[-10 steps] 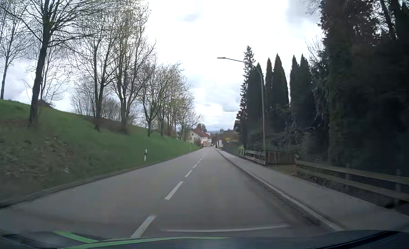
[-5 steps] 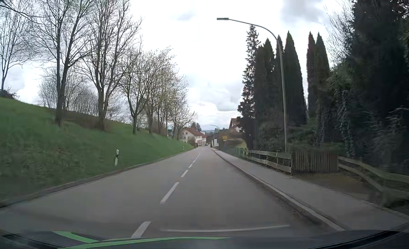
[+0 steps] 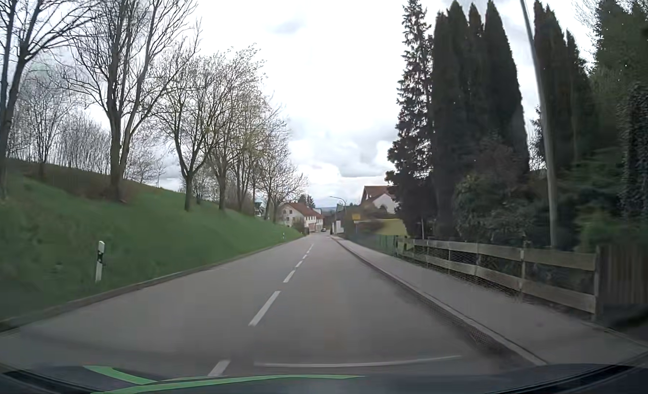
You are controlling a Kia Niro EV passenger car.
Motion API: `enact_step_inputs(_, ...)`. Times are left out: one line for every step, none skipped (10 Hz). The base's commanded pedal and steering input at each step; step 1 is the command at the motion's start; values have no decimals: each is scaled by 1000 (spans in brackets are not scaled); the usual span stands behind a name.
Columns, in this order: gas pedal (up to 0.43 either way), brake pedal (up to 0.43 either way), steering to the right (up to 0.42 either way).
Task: Follow the waypoints while adhering to traffic rules and regulations
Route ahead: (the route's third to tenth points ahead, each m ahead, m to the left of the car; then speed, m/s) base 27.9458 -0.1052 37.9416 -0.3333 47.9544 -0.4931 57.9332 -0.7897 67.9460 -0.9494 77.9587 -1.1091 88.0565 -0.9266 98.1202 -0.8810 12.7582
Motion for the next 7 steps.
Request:
enact_step_inputs(0,0,3)
enact_step_inputs(0,0,3)
enact_step_inputs(0,0,1)
enact_step_inputs(0,0,0)
enact_step_inputs(0,0,0)
enact_step_inputs(0,0,0)
enact_step_inputs(0,0,0)
